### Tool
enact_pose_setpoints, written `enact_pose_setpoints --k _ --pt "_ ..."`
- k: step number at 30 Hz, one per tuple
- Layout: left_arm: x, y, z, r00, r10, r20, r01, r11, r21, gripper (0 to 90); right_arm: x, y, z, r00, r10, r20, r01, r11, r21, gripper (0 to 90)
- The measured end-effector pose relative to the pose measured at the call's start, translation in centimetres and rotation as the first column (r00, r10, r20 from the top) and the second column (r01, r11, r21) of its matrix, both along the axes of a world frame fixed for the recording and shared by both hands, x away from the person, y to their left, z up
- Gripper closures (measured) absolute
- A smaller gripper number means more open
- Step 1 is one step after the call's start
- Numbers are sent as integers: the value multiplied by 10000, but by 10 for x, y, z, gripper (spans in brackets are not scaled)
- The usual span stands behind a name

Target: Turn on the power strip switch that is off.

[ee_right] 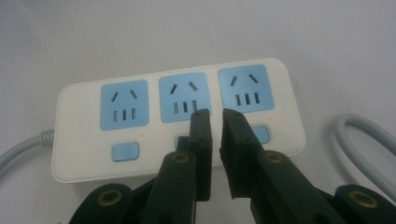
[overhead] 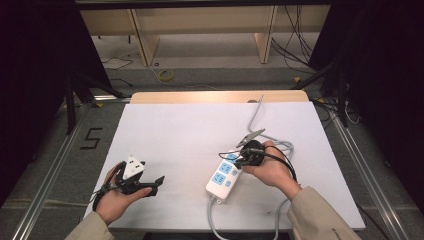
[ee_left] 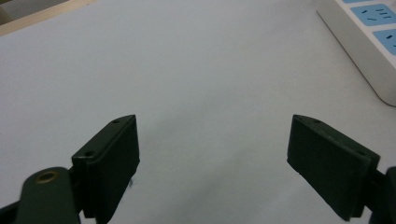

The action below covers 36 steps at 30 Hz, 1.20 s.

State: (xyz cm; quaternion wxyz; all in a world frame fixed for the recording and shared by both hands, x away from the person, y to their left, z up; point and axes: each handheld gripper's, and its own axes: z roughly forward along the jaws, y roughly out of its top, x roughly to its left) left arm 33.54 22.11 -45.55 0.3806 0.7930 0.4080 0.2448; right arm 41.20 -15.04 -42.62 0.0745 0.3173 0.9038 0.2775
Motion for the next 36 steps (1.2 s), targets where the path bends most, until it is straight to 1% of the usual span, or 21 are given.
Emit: enact_pose_setpoints --k 3,6,7,10,12,14,16,19,22,25,27,30,32,34,35,36 --pt "0 0 0 10000 1 -3 -1 10000 -5 165 -2 -6 2 9998 -126 164 122 9995 283 778" --pt "0 0 0 10000 6 -10 -6 10000 1 165 -5 -14 4 9989 -274 378 247 9973 690 734" --pt "0 0 0 10000 7 -12 -7 10000 1 165 -6 -17 5 9985 -394 392 363 9964 771 725" --pt "0 0 0 10000 12 -15 -12 10000 2 165 -9 -26 6 9969 -509 607 446 9939 1004 691" --pt "0 0 0 10000 13 -19 -13 10000 6 165 -12 -31 6 9950 -684 727 589 9903 1255 668" --pt "0 0 0 10000 13 -32 -13 10000 9 165 -14 -38 6 9936 -771 828 646 9875 1438 649" --pt "0 1 0 10000 13 -34 -13 10000 2 165 -17 -45 6 9911 -975 904 822 9838 1594 637" --pt "0 1 0 10000 16 -35 -16 10000 -15 165 -22 -56 6 9865 -1182 1135 971 9795 1762 634" --pt "0 1 0 10000 14 -26 -14 10000 -18 165 -28 -69 5 9823 -1389 1254 1106 9716 2093 629" --pt "0 1 0 10000 18 -27 -18 10000 -29 165 -36 -81 4 9758 -1594 1499 1220 9651 2317 609" --pt "-1 1 0 10000 22 -4 -22 10000 -31 165 -43 -90 3 9684 -1800 1727 1319 9571 2580 595" --pt "0 1 0 10000 22 -17 -22 10000 -51 164 -52 -102 0 9600 -2094 1858 1509 9461 2867 569" --pt "0 0 0 10000 14 -26 -14 10000 -33 165 -58 -109 -2 9565 -2224 1887 1584 9393 3043 549" --pt "-1 0 1 10000 2 -21 -2 10000 -30 164 -61 -114 -5 9533 -2268 1993 1582 9374 3102 522" --pt "0 0 1 10000 1 -21 -1 10000 -32 164 -62 -115 -5 9532 -2264 2004 1570 9370 3121 507" --pt "0 0 1 10000 -7 -32 7 10000 -10 164 -63 -116 -6 9518 -2309 2017 1594 9347 3175 491"
